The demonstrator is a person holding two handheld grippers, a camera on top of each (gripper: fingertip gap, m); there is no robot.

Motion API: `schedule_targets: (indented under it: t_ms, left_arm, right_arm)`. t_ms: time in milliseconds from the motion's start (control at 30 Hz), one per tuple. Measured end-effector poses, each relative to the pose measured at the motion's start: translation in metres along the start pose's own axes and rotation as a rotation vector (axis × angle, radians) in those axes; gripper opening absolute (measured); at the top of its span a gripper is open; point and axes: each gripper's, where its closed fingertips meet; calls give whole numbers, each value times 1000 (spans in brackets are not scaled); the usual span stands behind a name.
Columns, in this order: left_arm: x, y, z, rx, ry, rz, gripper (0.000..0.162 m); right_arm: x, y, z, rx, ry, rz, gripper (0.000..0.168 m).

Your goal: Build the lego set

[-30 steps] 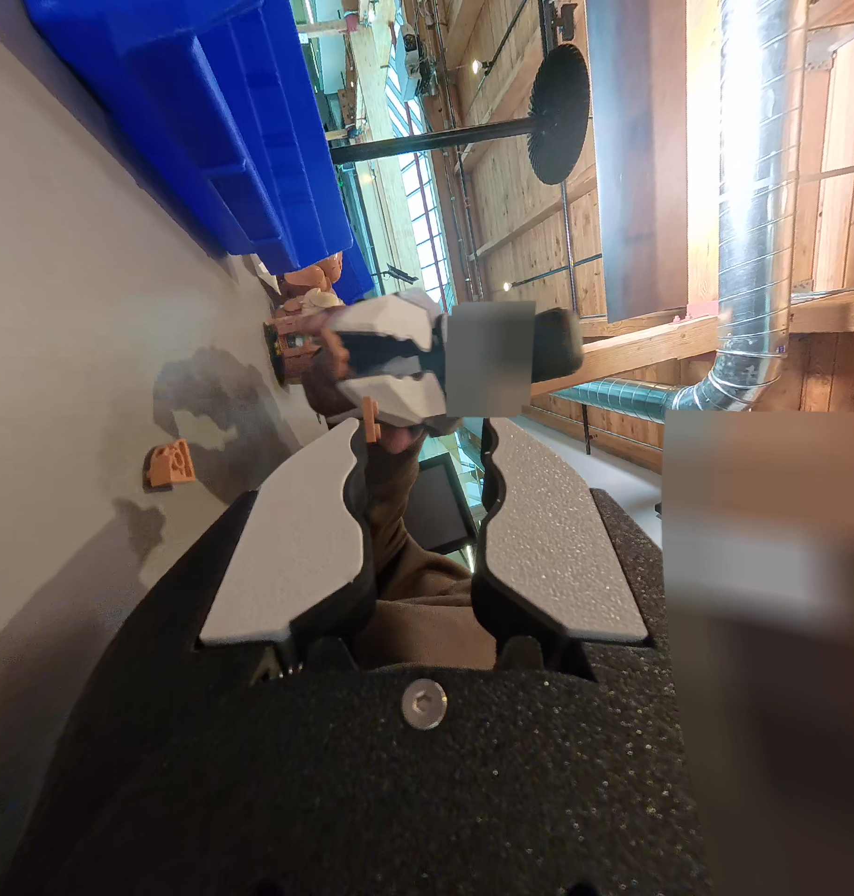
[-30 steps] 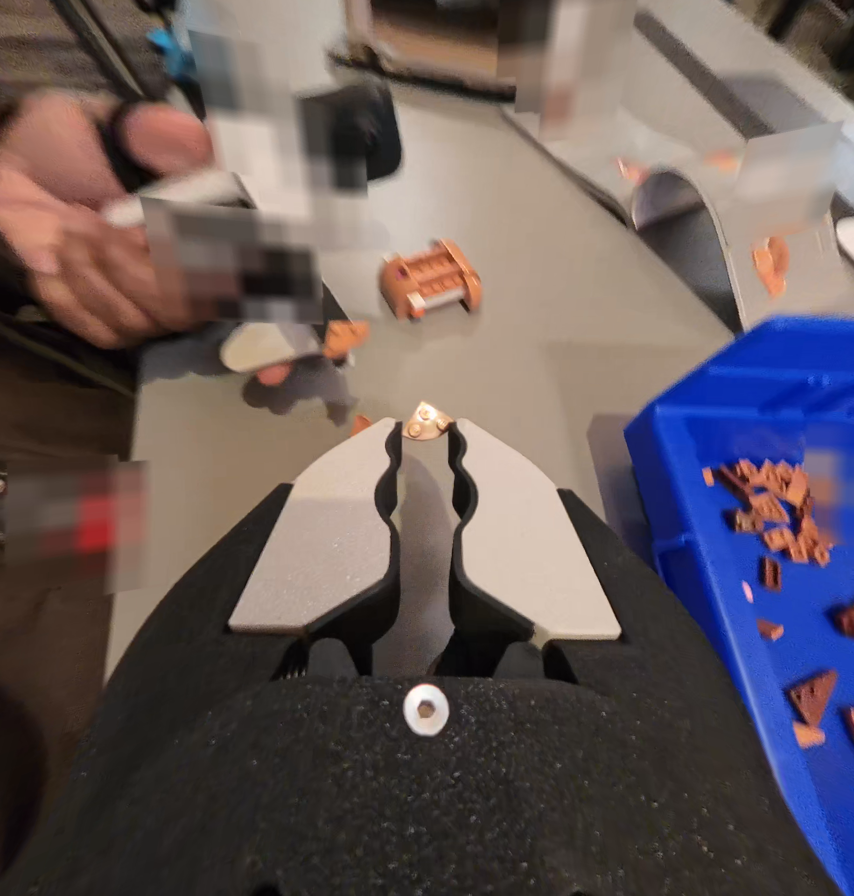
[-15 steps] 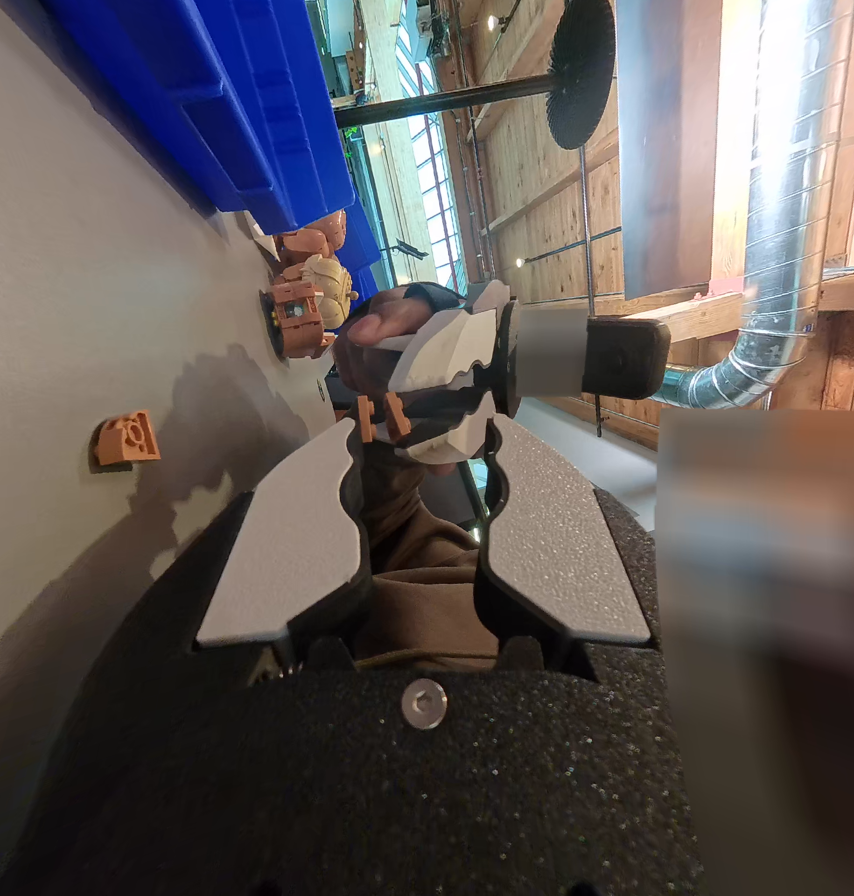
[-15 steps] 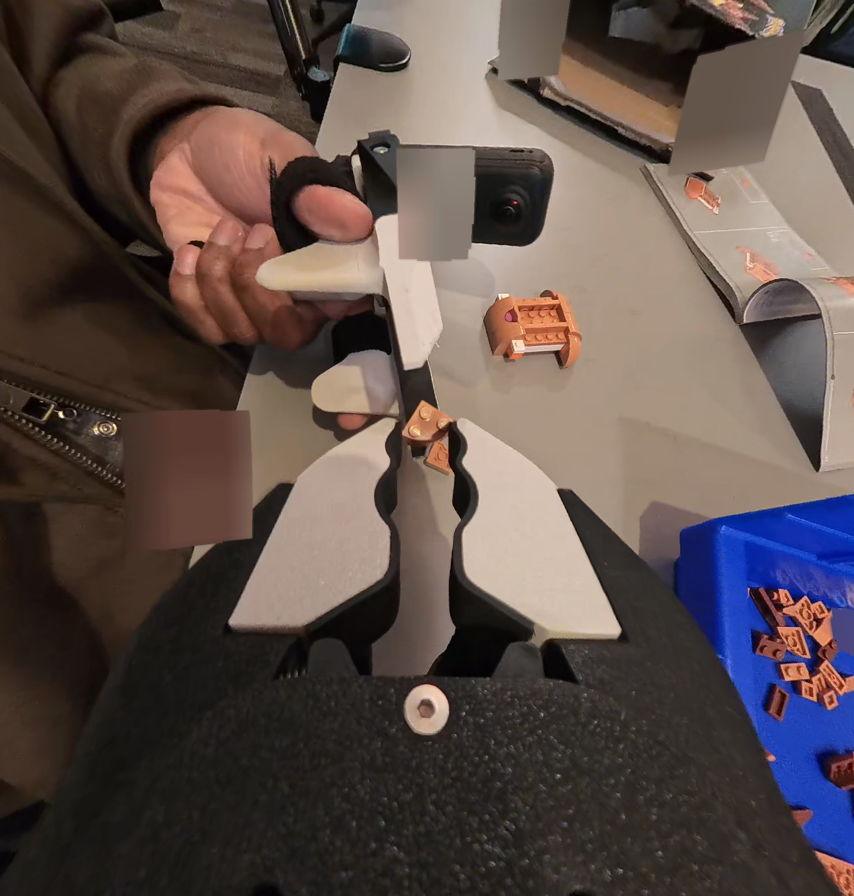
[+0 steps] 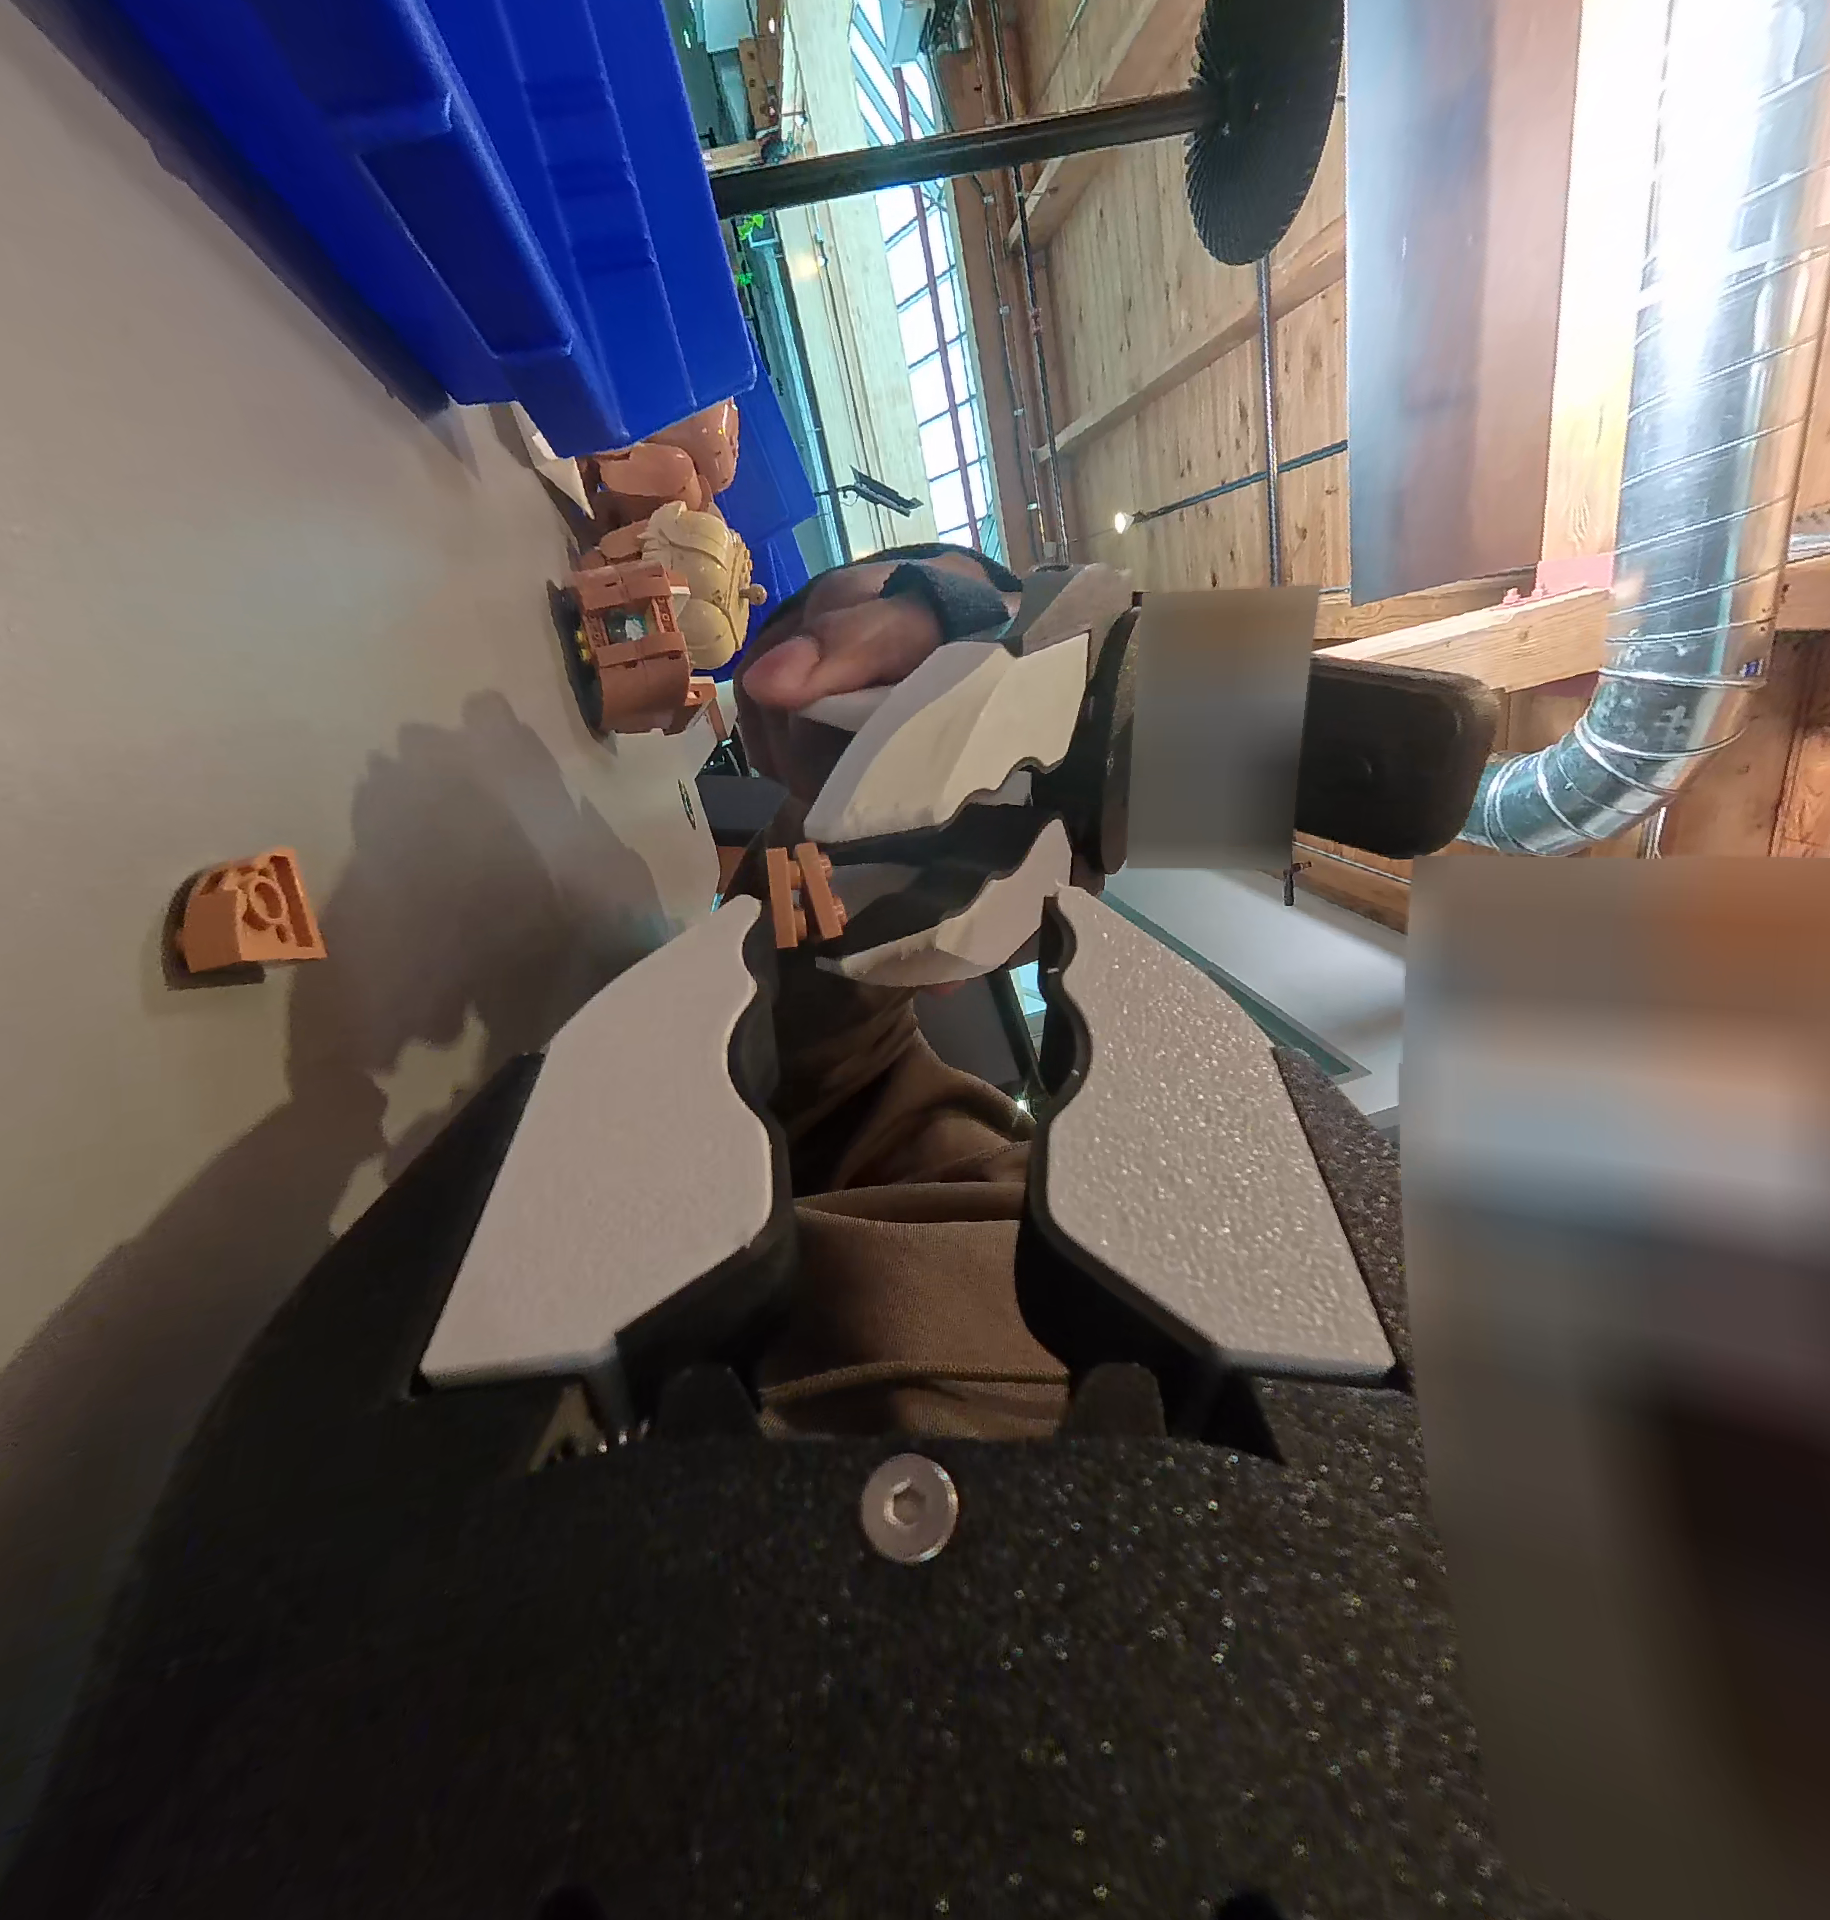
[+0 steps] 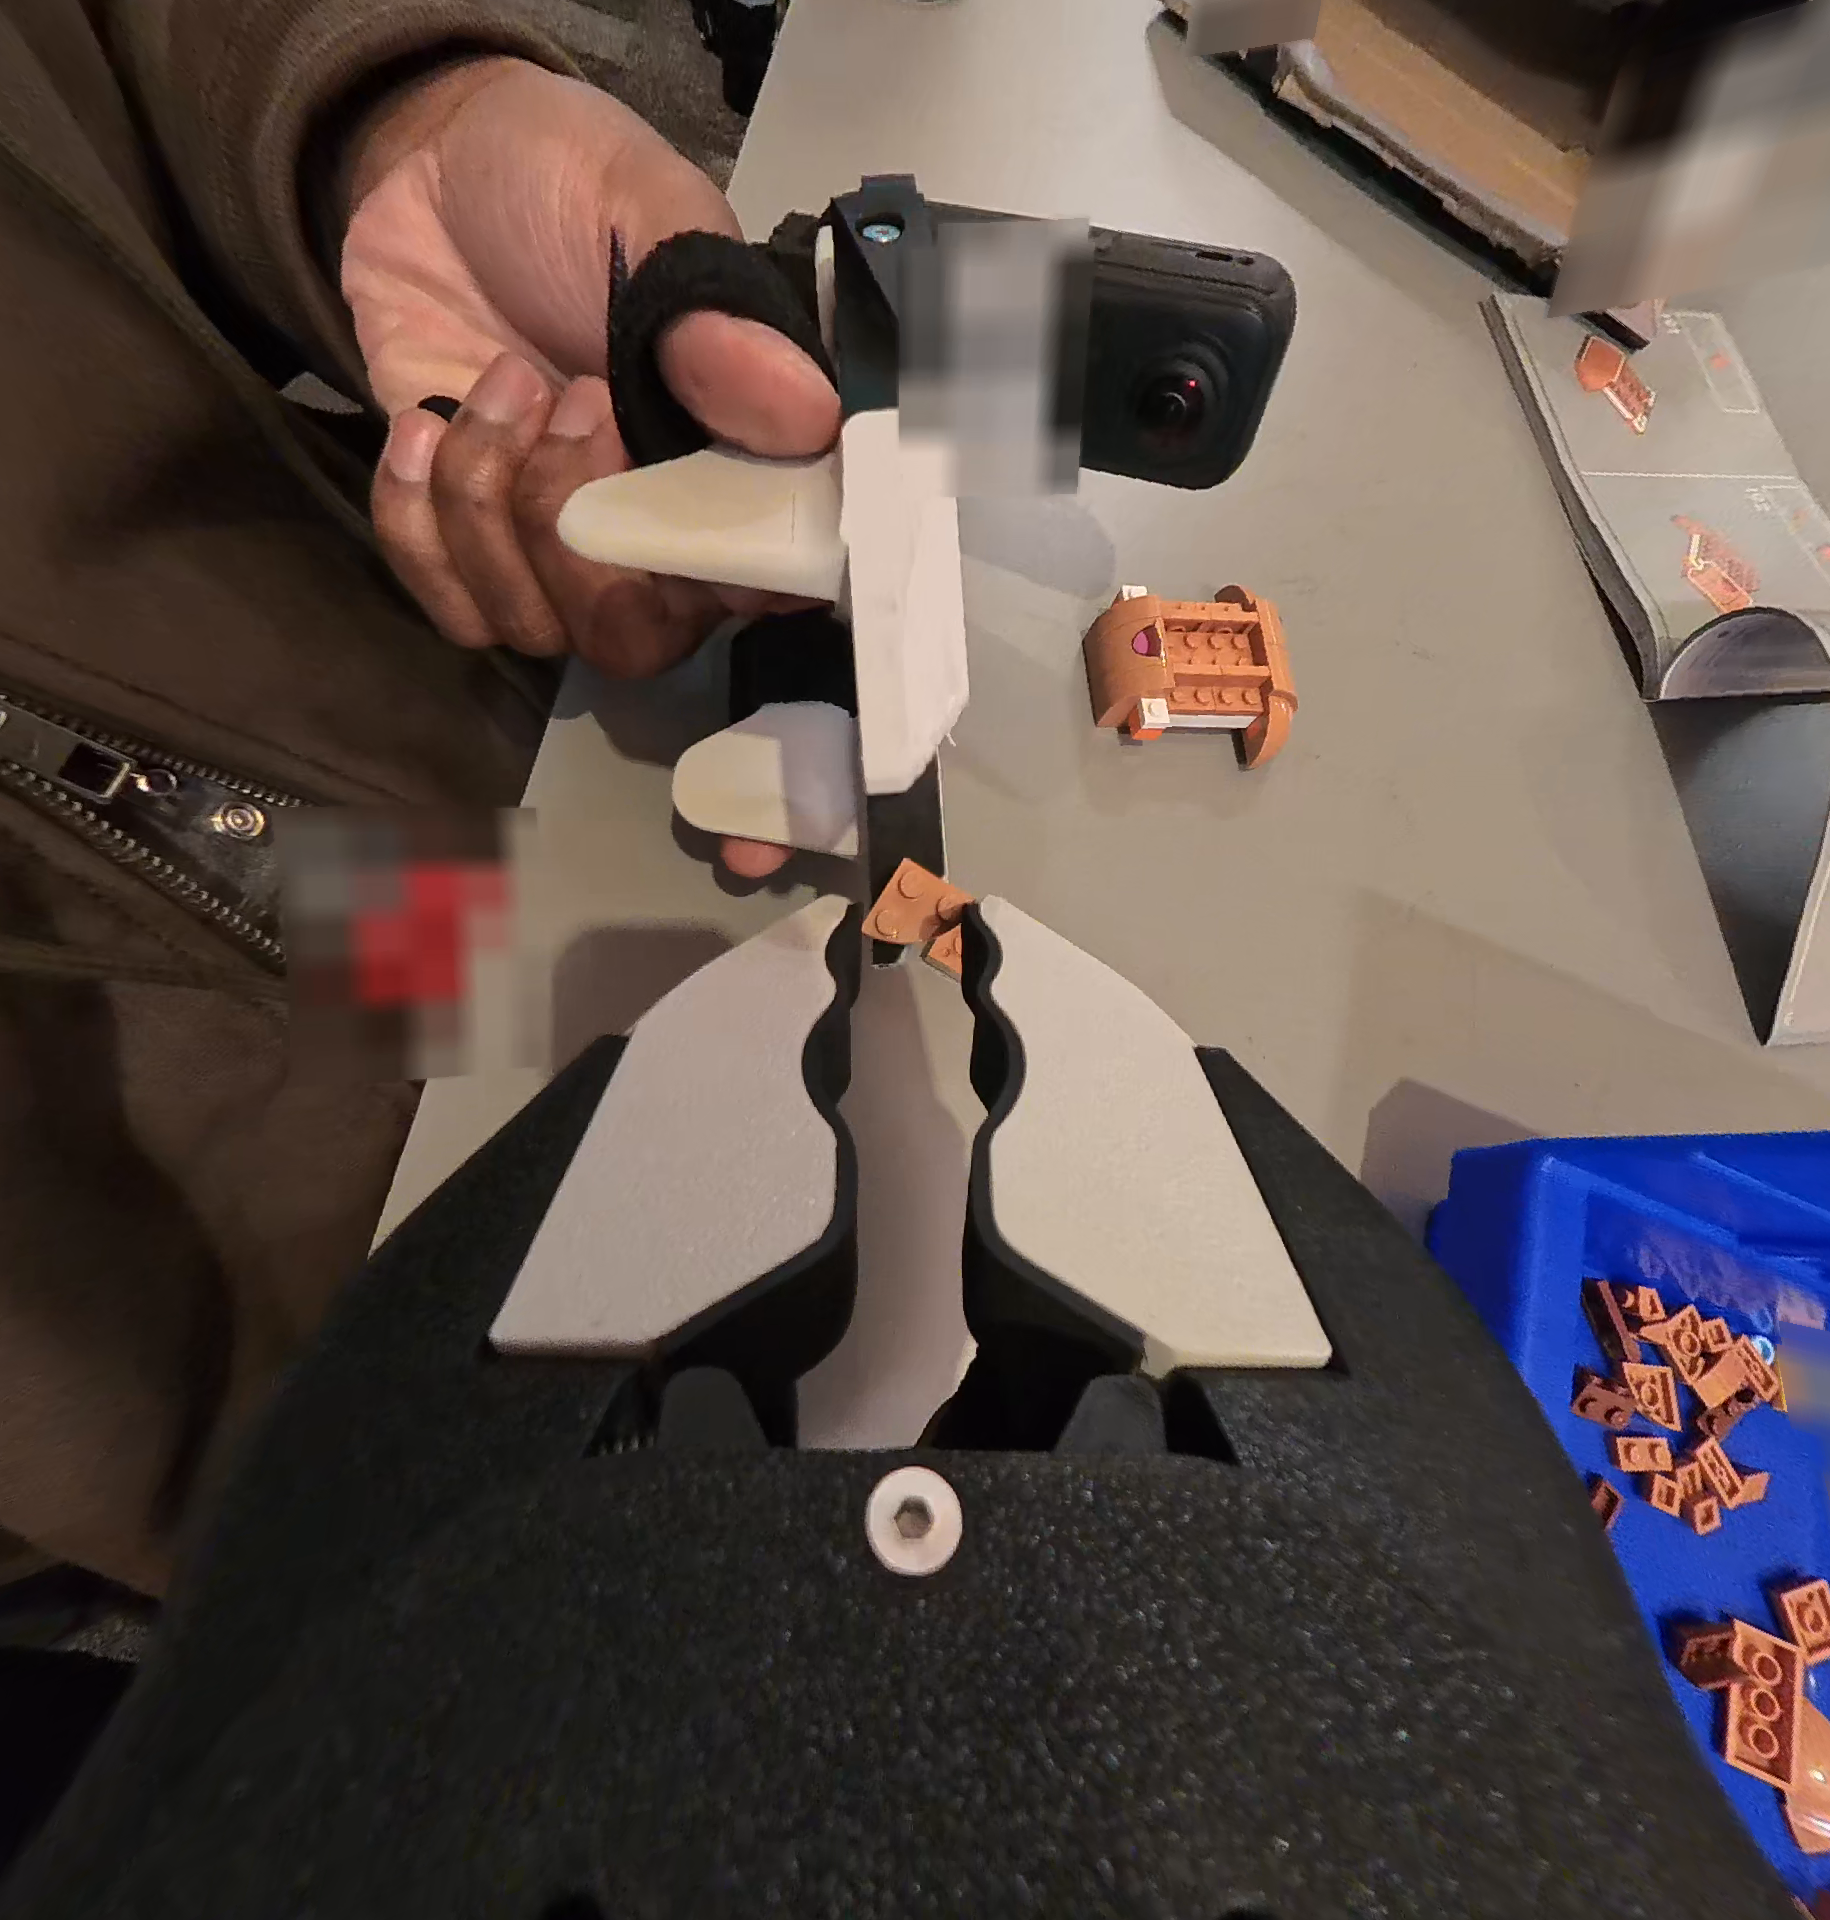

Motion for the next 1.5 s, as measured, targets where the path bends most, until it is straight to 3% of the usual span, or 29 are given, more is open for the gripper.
schedule_targets:
  t_ms: [333, 700, 967, 1100, 1300, 1500]
  left_arm:
    - [0, 2, 0, 5, 1, 8, 43]
    - [2, 2, 0, -9, -3, -2, 12]
    - [-3, 3, 0, -4, 23, -36, 10]
    - [-10, 4, 0, 4, 57, -51, 10]
    - [-17, 5, 0, 10, 99, -33, 10]
    - [-29, 13, 0, 62, 161, -97, 10]
  right_arm:
    - [1, -1, 0, 8, -4, 9, 18]
    - [1, -13, 3, -9, 12, 30, 18]
    - [1, -17, 6, -15, 24, 64, 19]
    - [1, -16, 7, -22, 33, 79, 32]
    - [3, -28, 14, -147, 13, 63, 39]
    - [11, -45, 22, -275, -15, 55, 32]
Point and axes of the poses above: each gripper's, where its closed fingertips meet, z back along the fingers, y out of its underside, x = y × z across the jaws, and after that the axes turned 11 degrees about -x, right-handed
